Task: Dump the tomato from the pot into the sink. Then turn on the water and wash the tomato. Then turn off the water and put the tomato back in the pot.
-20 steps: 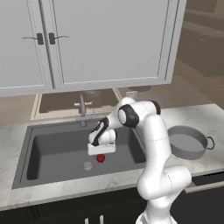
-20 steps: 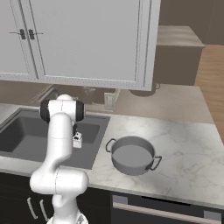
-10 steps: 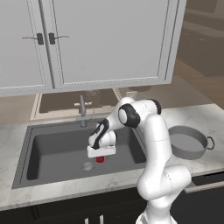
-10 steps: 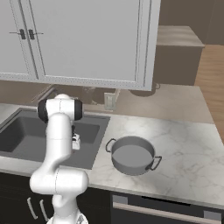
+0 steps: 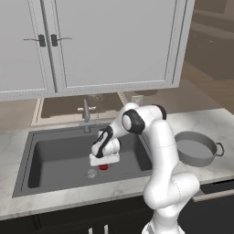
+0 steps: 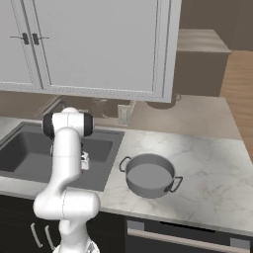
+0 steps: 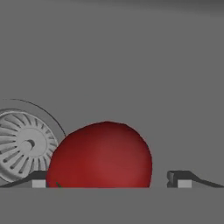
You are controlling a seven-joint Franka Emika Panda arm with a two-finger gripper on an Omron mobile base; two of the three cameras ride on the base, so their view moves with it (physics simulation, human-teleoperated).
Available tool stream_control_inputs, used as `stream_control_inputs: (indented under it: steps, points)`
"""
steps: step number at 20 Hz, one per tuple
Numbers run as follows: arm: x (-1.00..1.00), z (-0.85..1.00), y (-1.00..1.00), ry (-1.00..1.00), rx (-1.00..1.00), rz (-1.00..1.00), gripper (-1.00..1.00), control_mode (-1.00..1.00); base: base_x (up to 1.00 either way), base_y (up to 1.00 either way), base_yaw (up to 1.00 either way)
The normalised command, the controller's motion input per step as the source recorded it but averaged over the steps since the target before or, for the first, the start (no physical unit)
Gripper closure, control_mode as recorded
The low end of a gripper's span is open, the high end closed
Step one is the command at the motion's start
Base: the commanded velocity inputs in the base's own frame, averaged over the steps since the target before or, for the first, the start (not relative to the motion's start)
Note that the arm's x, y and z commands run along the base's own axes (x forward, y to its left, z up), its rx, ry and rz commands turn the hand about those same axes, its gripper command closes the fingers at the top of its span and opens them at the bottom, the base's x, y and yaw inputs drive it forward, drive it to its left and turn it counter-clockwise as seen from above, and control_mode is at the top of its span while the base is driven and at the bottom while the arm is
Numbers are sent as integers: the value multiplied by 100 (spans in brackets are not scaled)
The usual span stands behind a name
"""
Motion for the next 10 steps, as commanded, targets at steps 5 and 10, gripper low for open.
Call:
stream_control_inputs:
  steps: [5, 10]
  points:
    - [13, -23, 0, 0, 0, 0, -100, -100, 0, 0, 0]
    - [12, -18, 1, 1, 0, 0, 100, -100, 0, 0, 0]
